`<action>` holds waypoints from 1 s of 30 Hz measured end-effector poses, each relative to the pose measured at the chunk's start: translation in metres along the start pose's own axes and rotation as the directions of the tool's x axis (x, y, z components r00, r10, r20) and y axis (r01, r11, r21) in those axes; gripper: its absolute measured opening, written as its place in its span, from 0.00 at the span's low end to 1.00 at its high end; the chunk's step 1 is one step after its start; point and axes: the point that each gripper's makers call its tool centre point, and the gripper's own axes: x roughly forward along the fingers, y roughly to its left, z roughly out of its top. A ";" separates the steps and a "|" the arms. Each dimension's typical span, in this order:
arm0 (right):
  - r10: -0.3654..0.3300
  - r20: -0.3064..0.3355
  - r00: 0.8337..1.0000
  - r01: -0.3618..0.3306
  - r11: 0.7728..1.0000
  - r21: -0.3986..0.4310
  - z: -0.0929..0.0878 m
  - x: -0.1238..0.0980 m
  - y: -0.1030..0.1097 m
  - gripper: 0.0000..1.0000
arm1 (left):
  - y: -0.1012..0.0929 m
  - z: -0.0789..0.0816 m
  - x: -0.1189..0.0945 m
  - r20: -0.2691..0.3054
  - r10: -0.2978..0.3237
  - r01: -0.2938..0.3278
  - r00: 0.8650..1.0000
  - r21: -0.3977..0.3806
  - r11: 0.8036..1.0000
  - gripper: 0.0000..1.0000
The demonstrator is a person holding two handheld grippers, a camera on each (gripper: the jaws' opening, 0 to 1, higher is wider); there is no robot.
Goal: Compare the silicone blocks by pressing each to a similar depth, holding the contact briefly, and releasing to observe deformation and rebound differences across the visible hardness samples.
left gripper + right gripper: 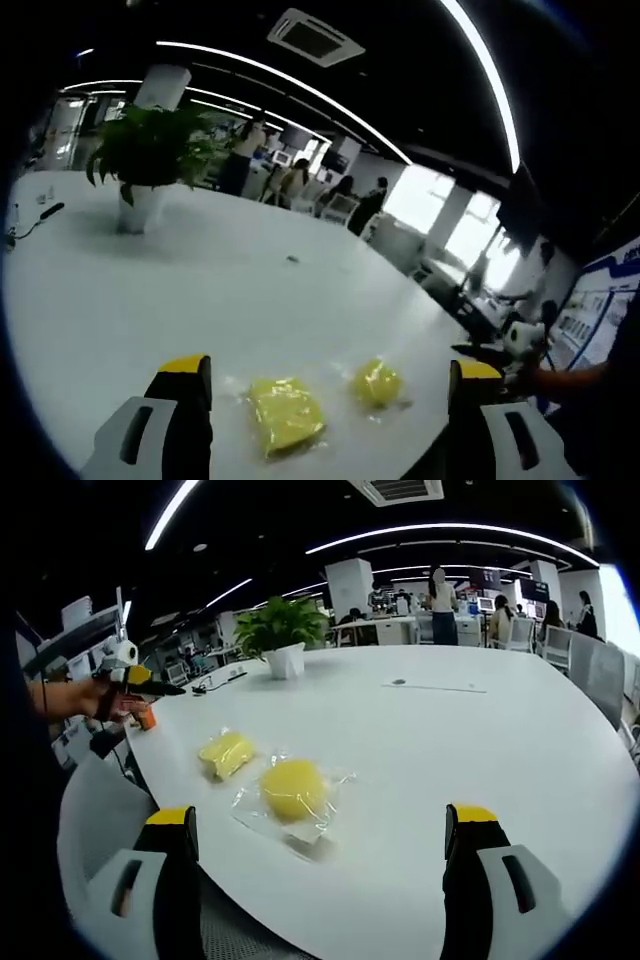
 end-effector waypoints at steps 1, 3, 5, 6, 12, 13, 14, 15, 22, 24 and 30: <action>0.001 -0.002 1.000 -0.001 1.000 -0.004 0.000 0.000 0.000 0.96 | -0.003 0.001 0.004 0.000 -0.008 0.008 1.000 -0.006 1.000 1.00; -0.001 -0.004 1.000 0.000 1.000 -0.010 0.000 -0.002 -0.001 0.96 | -0.007 0.002 0.010 -0.003 -0.014 0.014 1.000 -0.004 1.000 1.00; -0.003 0.000 1.000 0.003 1.000 -0.009 0.001 -0.003 -0.002 0.96 | -0.010 -0.002 0.019 -0.038 -0.013 0.013 0.999 0.006 1.000 1.00; -0.004 0.004 1.000 0.004 1.000 -0.010 0.002 -0.004 -0.003 0.96 | -0.013 -0.003 0.024 -0.042 -0.022 0.022 0.999 0.010 1.000 1.00; -0.007 0.009 1.000 0.007 1.000 -0.011 0.003 -0.004 -0.003 0.96 | -0.018 -0.012 0.052 -0.089 -0.013 0.013 0.996 0.004 1.000 1.00; -0.008 0.012 1.000 0.008 1.000 -0.009 0.003 -0.004 -0.003 0.96 | -0.018 -0.013 0.055 -0.092 -0.012 0.012 0.996 0.003 1.000 1.00; -0.009 0.014 1.000 0.009 1.000 -0.007 0.004 -0.005 -0.003 0.96 | -0.019 -0.014 0.058 -0.094 -0.013 0.013 0.995 0.000 1.000 1.00; -0.010 0.019 1.000 0.010 1.000 -0.003 0.004 -0.005 -0.003 0.96 | -0.019 -0.014 0.061 -0.095 -0.011 0.011 0.995 -0.004 1.000 1.00; -0.025 0.029 0.999 0.024 1.000 0.017 0.004 -0.007 -0.006 0.96 | -0.017 -0.016 0.080 -0.086 0.007 -0.007 0.996 0.009 1.000 1.00; -0.027 0.032 0.999 0.026 1.000 0.017 0.005 -0.009 -0.006 0.96 | -0.019 -0.022 0.088 -0.107 0.003 -0.001 0.994 0.011 1.000 0.99; -0.044 0.034 0.998 0.043 0.999 0.027 0.005 -0.013 -0.011 0.96 | -0.021 -0.027 0.109 -0.127 -0.014 0.009 0.992 -0.039 0.999 0.97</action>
